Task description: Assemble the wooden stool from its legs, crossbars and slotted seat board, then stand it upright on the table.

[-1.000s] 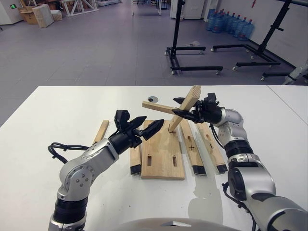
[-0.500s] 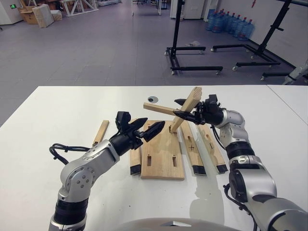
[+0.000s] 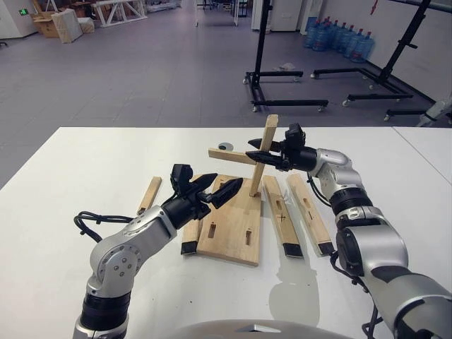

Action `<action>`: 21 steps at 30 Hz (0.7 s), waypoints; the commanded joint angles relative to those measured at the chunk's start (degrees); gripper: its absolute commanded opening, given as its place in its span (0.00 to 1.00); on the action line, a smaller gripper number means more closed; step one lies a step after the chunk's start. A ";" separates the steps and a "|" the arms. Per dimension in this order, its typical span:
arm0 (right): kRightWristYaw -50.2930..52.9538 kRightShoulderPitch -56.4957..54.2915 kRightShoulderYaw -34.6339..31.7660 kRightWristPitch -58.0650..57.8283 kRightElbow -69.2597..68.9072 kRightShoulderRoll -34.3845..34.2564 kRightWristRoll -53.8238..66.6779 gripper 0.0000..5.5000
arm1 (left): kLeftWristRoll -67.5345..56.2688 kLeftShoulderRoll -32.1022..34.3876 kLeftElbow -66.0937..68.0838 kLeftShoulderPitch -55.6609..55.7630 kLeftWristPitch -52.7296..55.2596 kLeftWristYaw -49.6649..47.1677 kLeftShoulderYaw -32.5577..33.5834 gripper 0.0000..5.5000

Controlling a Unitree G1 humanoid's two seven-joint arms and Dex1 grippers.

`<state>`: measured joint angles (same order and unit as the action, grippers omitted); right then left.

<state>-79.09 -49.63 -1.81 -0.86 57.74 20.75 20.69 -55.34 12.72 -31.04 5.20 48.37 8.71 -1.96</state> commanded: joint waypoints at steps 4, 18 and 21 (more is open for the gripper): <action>5.70 5.81 2.08 -4.08 6.53 -0.17 -5.22 0.37 | 0.62 0.13 -0.41 -0.14 0.18 -0.22 0.12 0.89; 8.69 14.62 7.76 1.23 4.84 -3.15 -10.23 0.37 | -0.03 0.96 -0.53 -0.02 1.00 -0.31 0.62 0.89; 9.24 14.59 6.62 -3.82 6.16 -3.53 -8.26 0.37 | -0.11 1.05 -0.49 0.08 1.11 -0.28 0.62 0.89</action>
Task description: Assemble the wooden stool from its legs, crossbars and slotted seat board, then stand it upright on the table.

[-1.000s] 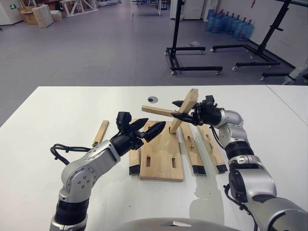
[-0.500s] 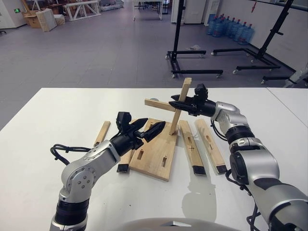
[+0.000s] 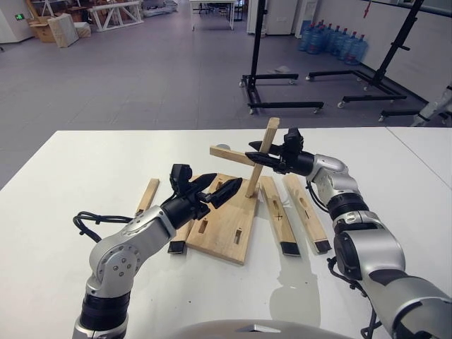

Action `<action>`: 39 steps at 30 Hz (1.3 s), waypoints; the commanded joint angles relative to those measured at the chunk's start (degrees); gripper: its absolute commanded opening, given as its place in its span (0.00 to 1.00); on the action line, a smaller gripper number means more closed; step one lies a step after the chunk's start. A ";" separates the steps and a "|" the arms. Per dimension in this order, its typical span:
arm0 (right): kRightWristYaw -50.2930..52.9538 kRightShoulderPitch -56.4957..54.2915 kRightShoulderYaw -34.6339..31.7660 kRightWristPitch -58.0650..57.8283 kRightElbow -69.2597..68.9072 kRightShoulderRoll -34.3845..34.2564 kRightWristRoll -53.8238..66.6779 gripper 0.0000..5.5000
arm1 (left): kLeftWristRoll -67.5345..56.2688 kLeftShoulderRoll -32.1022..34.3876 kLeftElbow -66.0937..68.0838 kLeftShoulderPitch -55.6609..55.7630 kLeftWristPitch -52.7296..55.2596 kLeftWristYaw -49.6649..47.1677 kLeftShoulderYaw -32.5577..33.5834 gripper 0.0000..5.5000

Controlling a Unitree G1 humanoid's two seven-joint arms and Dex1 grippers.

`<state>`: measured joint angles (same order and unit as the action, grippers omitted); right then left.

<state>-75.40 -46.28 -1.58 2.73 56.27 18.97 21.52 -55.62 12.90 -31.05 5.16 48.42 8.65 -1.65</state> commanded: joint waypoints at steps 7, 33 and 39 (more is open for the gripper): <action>6.31 8.87 5.04 -18.27 8.27 -1.28 -5.65 0.37 | 0.26 0.61 -0.46 0.23 1.11 -0.35 0.00 0.89; 11.10 7.96 14.22 -6.84 3.60 -0.73 -9.31 0.37 | 0.53 0.42 -0.29 0.47 0.87 -0.44 0.10 0.89; 12.51 7.50 11.08 -8.36 3.63 -1.41 -8.42 0.55 | 0.81 0.48 -0.15 0.34 0.73 -0.15 -0.06 0.89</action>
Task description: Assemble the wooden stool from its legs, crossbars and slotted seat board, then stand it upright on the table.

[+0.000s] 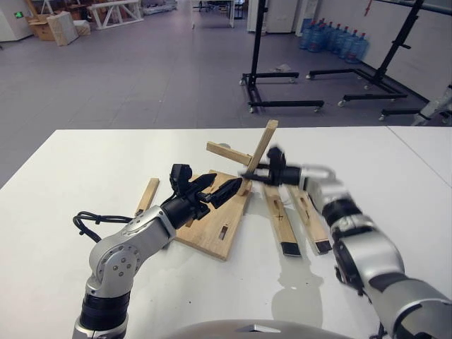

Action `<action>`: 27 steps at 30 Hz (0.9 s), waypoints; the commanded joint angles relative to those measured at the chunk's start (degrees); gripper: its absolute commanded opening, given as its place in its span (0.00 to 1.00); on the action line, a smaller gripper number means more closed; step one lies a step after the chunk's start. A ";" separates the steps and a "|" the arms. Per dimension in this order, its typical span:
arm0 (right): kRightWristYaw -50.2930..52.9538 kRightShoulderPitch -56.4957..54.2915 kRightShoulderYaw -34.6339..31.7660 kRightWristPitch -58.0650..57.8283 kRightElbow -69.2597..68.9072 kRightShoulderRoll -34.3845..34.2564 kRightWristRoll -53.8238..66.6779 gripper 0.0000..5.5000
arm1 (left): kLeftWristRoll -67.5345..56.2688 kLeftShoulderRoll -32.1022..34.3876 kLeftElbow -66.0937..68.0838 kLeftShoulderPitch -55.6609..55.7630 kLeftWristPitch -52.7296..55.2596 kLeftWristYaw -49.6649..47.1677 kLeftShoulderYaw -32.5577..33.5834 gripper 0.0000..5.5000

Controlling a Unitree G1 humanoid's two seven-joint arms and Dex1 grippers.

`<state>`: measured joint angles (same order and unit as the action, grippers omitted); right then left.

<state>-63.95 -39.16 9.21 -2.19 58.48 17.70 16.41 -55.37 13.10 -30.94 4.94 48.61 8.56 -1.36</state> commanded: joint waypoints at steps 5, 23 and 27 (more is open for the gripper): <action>0.90 -0.19 -1.63 -4.19 0.79 -0.29 -4.11 0.70 | 0.78 0.19 -0.10 0.68 0.49 0.04 -0.41 0.89; 4.67 5.54 -14.74 -23.57 -37.58 16.41 0.32 0.76 | -2.85 2.91 -0.26 2.87 -0.32 0.14 7.50 0.89; 15.79 15.76 -21.75 -39.28 -65.49 20.48 0.40 0.76 | -5.71 8.87 -4.68 6.32 -0.65 -0.30 14.83 0.89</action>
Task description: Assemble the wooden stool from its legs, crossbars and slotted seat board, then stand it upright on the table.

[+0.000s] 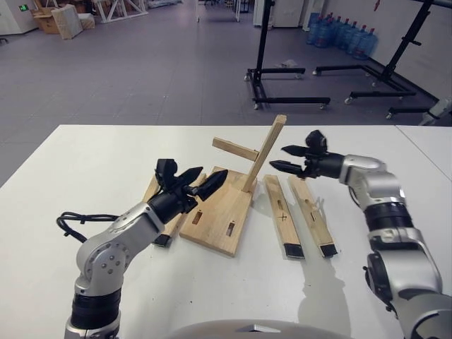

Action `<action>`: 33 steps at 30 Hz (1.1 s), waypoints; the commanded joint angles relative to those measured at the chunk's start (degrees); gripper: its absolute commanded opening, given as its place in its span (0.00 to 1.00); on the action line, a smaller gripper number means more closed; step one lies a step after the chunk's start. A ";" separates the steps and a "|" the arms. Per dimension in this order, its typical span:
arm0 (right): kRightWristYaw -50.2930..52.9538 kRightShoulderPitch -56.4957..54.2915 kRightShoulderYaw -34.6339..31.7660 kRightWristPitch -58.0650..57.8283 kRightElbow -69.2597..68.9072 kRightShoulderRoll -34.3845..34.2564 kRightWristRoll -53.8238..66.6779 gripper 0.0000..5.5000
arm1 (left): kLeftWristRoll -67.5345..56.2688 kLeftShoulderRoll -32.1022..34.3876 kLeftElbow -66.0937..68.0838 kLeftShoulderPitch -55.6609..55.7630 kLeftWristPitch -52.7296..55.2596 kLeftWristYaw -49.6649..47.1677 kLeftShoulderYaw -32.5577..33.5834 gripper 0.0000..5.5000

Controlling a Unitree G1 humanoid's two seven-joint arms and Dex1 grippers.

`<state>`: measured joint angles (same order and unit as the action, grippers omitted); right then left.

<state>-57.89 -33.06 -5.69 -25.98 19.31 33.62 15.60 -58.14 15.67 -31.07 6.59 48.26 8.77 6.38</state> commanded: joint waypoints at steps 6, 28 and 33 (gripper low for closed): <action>27.75 25.08 -3.63 -34.34 -54.90 -3.63 -3.74 0.76 | -5.66 16.83 -8.59 6.71 0.42 -14.99 25.57 0.89; 45.16 38.46 -4.66 -35.83 -48.76 -15.31 -8.71 0.76 | -2.30 9.39 -4.64 1.09 -2.14 -24.62 22.69 0.89; 44.20 40.68 -1.97 -34.88 -48.33 -15.19 -8.19 0.76 | -2.16 9.37 -4.54 0.67 -2.49 -24.32 21.76 0.89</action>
<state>-13.32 6.91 -8.38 -61.03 -29.17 17.99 7.01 -60.35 25.15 -35.82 7.45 45.88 -15.81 28.88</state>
